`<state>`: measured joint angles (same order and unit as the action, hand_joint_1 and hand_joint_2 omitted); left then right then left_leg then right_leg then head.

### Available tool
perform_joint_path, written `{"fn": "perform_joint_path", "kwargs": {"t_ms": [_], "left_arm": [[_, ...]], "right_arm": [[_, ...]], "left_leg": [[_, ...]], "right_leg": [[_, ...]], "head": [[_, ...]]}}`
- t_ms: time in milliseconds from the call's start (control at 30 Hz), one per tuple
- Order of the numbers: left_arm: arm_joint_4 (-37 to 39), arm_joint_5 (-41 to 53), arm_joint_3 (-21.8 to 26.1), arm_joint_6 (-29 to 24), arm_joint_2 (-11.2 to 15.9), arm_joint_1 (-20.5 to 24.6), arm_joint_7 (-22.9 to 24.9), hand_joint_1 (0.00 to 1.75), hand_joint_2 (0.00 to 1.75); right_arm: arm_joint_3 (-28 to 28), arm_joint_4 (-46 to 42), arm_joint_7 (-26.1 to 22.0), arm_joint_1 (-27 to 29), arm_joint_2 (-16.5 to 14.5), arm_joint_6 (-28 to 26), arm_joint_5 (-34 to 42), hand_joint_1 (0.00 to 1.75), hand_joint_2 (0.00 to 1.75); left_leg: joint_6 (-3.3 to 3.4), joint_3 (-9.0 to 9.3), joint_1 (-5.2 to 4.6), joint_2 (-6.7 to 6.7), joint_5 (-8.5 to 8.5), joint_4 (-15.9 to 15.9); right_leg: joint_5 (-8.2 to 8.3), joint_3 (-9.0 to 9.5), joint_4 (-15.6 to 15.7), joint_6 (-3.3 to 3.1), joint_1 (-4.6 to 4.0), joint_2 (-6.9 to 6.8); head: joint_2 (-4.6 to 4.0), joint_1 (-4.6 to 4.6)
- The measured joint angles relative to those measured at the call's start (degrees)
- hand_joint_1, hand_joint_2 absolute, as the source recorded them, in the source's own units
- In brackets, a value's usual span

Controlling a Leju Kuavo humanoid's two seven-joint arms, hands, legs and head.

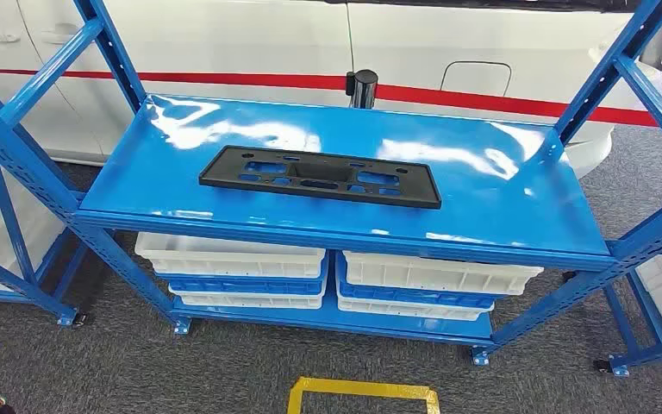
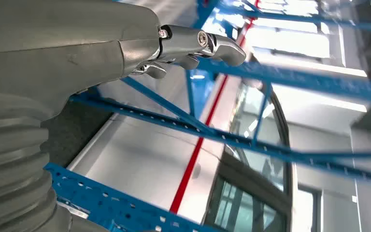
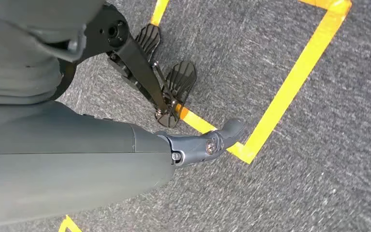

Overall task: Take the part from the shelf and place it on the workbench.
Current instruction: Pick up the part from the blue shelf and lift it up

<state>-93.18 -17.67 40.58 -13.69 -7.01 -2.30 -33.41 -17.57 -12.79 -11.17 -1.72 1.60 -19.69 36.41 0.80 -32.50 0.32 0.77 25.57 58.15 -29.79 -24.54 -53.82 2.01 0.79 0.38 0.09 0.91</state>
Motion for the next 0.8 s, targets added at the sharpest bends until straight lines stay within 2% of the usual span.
{"fn": "perform_joint_path", "kwargs": {"t_ms": [67,300,800], "left_arm": [[-0.01,1.24,-1.0,-0.64,0.6,0.27,-0.07,0.0,1.75],[1.97,12.1,-8.71,-4.96,5.47,4.24,1.11,0.0,1.75],[16.83,31.84,-23.33,-10.4,10.96,17.54,6.9,0.0,1.75]], "right_arm": [[0.0,0.02,0.0,-0.01,-0.02,0.13,-0.17,0.0,0.0],[0.0,0.23,0.15,-0.32,-0.19,0.82,-1.36,0.0,0.0],[0.37,0.38,1.13,-1.21,-0.33,2.0,-3.92,0.0,0.0]], "left_leg": [[0.0,0.0,0.01,0.0,0.0,0.0],[-0.01,0.01,0.03,-0.02,-0.01,0.0],[-0.03,0.0,0.02,-0.04,-0.05,0.02]], "right_leg": [[0.0,0.0,0.0,0.0,0.0,0.0],[0.01,0.01,0.0,0.0,0.0,0.0],[0.04,0.0,-0.02,0.02,0.0,0.01]], "head": [[0.0,-0.01],[0.0,-0.01],[0.0,-0.01]]}}
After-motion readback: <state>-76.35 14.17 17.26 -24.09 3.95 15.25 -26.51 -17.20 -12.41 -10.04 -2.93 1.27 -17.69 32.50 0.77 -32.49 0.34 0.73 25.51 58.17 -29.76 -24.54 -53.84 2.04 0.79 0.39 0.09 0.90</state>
